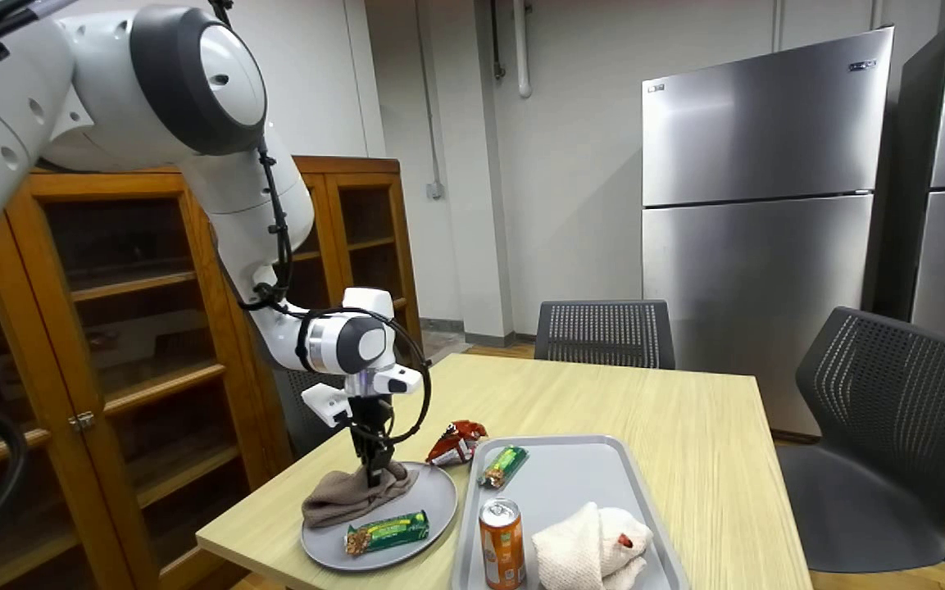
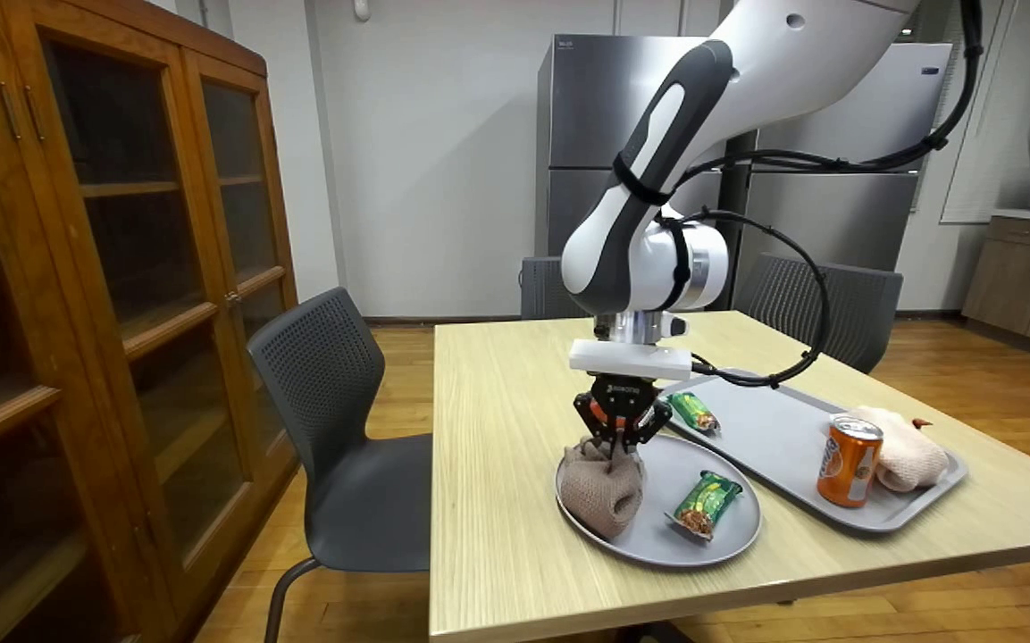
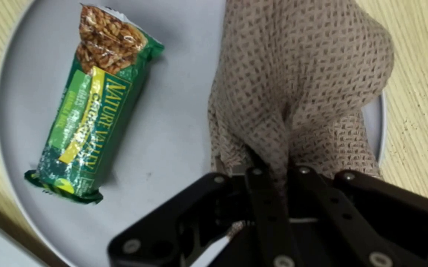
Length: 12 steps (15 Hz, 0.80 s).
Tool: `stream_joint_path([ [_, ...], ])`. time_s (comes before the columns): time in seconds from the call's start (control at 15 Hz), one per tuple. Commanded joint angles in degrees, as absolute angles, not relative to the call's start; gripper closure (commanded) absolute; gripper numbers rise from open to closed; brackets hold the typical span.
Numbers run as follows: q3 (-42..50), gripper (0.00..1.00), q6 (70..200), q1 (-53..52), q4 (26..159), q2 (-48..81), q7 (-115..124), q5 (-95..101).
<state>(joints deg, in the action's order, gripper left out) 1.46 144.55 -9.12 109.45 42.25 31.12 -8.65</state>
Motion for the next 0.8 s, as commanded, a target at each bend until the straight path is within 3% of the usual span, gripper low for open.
stream_joint_path([
  [0.0, 1.93, 0.98, 144.36, -9.97, 110.12, 40.93, 31.51, -9.61],
  [0.73, -0.38, 0.98, 141.95, -9.07, 111.86, 31.14, 28.48, -10.04],
])
